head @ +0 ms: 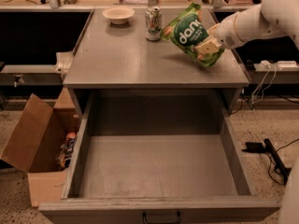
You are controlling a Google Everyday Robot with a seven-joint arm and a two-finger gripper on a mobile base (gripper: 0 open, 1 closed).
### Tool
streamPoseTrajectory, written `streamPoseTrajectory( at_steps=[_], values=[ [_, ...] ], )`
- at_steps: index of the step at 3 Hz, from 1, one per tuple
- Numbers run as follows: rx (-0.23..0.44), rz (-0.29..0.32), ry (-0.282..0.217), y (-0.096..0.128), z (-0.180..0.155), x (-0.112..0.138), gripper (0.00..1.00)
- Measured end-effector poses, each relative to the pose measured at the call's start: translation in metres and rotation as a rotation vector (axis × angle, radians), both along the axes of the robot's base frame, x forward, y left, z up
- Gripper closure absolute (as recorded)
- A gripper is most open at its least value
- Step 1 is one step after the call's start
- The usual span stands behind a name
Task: Pick green rice chip bag from top drawer and place on counter
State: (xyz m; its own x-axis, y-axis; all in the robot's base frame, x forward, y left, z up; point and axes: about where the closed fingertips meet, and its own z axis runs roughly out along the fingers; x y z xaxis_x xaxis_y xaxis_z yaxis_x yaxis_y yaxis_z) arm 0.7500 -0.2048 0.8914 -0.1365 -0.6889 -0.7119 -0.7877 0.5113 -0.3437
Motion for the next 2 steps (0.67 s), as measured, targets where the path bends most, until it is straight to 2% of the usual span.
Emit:
streamPoseTrajectory(
  at_steps=[1, 2],
  values=[
    [-0.003, 0.004, -0.001, 0.0008, -0.0001, -0.0006, 0.52],
    [-0.003, 0.004, -0.001, 0.0009, -0.0001, -0.0006, 0.27]
  ],
)
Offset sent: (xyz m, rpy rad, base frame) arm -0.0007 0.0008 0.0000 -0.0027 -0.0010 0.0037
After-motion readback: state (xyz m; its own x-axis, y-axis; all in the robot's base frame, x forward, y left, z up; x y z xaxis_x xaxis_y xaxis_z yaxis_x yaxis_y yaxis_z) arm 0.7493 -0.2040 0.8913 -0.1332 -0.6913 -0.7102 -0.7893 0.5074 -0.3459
